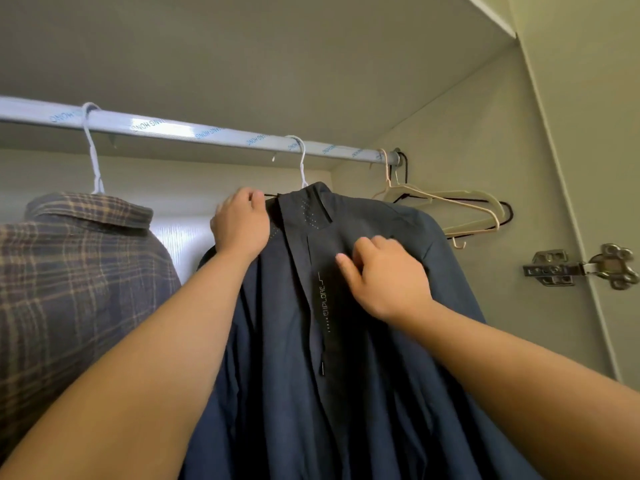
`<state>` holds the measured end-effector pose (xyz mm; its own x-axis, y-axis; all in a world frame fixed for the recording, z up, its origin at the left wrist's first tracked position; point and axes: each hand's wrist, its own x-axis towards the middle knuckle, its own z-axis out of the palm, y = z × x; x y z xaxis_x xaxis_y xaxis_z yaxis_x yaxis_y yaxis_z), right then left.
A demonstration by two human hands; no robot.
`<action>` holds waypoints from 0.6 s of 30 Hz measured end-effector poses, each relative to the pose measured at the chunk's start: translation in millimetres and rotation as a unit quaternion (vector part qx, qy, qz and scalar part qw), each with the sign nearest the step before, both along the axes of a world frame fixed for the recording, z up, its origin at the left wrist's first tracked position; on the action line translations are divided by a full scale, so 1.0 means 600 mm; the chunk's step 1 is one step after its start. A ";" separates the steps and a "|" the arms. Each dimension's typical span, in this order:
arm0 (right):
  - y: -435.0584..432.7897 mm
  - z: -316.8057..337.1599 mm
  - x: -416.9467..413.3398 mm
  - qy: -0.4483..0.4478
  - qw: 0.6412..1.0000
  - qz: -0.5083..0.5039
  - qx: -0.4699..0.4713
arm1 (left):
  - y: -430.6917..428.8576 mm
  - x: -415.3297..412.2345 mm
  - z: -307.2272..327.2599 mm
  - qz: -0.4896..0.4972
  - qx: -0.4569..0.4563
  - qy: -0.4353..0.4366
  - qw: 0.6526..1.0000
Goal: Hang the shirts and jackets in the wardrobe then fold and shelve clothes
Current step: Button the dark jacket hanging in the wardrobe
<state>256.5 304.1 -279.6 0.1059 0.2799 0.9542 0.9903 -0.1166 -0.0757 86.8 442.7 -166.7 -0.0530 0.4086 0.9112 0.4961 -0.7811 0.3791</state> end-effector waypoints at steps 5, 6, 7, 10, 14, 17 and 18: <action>-0.031 0.052 0.085 0.074 0.985 -0.121 0.097 | -0.004 0.002 -0.033 0.011 -0.042 -0.022 0.999; -0.033 0.060 0.099 0.104 0.982 -0.122 0.096 | -0.010 0.009 -0.040 0.027 -0.011 -0.029 0.999; -0.035 0.064 0.110 0.126 0.981 -0.119 0.086 | -0.019 0.018 -0.045 0.046 0.034 -0.032 0.998; -0.038 0.058 0.128 0.150 0.983 -0.097 0.032 | -0.057 0.053 -0.046 0.089 0.204 0.029 0.974; -0.048 0.029 0.137 0.223 0.975 0.008 -0.011 | -0.090 0.113 -0.012 0.100 0.151 0.133 0.974; -0.063 0.028 0.148 0.219 0.974 0.050 -0.036 | -0.101 0.142 0.014 0.169 0.072 0.151 0.971; -0.068 0.031 0.152 0.196 0.979 0.041 -0.045 | -0.103 0.147 0.020 0.192 0.064 0.159 0.966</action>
<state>347.8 263.0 -261.2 0.4323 0.3847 0.8155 0.8936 -0.0613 -0.4447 175.0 381.2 -155.0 0.1120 0.2975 0.9481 0.8346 -0.5461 0.0728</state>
